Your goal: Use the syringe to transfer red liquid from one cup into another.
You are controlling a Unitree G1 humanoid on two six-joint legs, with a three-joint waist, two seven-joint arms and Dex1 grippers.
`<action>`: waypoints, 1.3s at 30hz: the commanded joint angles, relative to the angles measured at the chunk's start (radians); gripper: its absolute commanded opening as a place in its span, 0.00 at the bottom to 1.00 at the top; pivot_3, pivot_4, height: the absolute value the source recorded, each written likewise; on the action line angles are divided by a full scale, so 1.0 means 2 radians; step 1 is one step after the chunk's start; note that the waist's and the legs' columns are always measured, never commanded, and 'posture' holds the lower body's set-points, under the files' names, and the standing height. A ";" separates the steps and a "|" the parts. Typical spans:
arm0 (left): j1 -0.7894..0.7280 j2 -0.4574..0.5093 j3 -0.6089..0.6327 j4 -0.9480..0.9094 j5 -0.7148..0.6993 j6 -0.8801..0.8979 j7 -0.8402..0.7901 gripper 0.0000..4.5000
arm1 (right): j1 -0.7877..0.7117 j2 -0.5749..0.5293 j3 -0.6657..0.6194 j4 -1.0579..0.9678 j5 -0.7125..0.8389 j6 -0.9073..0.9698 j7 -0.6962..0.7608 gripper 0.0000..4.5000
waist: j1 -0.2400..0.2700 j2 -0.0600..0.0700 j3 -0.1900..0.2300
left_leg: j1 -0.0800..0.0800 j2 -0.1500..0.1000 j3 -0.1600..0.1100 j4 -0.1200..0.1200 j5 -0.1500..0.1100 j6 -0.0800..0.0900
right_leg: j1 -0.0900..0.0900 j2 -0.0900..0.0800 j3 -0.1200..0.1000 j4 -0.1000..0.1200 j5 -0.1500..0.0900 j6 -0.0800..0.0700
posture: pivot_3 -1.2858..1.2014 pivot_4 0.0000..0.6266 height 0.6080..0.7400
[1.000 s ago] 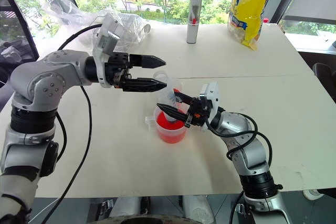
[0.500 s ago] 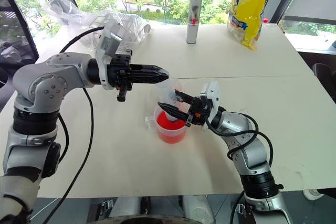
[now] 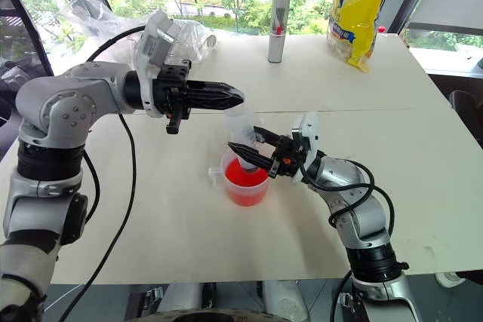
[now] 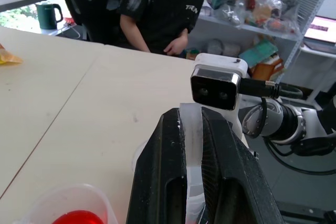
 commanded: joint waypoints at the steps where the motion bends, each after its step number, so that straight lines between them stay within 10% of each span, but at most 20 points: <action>1: -0.041 0.007 0.040 0.010 0.009 -0.033 0.010 0.01 | 0.010 -0.011 0.026 -0.009 -0.001 0.008 0.023 0.31 | 0.000 0.000 0.000 | 0.000 0.000 0.000 0.000 0.000 0.000 | 0.000 0.000 0.000 0.000 0.000 0.000 | 0.52 0.24 1.00; 39: -0.040 0.008 0.042 0.008 0.017 -0.041 0.006 0.10 | 0.000 -0.012 0.026 -0.007 0.007 0.021 0.026 0.31 | 0.000 0.000 0.000 | 0.000 0.000 0.000 0.000 0.000 0.000 | 0.000 0.000 0.000 0.000 0.000 0.000 | 0.52 0.24 1.00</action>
